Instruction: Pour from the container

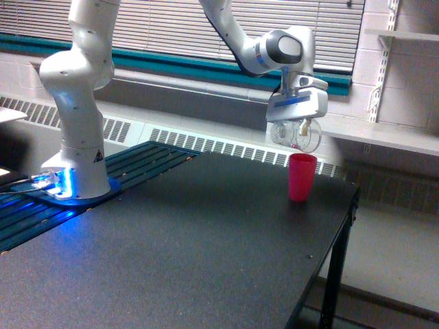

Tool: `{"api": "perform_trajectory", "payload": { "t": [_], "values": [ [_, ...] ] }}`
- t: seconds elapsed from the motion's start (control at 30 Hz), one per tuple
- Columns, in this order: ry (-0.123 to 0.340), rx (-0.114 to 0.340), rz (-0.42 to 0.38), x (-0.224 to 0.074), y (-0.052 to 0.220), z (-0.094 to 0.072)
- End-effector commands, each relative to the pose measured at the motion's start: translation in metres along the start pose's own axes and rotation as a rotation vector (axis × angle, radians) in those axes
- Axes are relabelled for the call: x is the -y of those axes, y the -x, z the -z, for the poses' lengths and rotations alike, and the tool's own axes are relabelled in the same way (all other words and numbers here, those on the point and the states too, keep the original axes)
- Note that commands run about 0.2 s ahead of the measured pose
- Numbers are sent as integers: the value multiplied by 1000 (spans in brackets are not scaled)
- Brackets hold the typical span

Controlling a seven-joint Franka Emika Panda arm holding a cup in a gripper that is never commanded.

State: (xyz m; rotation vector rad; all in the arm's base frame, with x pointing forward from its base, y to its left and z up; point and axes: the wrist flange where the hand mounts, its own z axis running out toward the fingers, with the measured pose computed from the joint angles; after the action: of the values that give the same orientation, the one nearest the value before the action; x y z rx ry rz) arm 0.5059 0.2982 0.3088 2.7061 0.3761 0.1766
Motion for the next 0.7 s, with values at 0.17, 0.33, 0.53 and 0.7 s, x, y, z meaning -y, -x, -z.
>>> {"api": "perform_trajectory", "payload": {
  "t": [0.17, 0.33, 0.53, 0.7],
  "values": [
    [25, -2, 89, 18, 3, 4],
    [40, -2, 93, 13, 3, 4],
    [52, -7, 65, -3, 0, 4],
    [50, -6, 43, -14, 0, 4]
  ]
}}
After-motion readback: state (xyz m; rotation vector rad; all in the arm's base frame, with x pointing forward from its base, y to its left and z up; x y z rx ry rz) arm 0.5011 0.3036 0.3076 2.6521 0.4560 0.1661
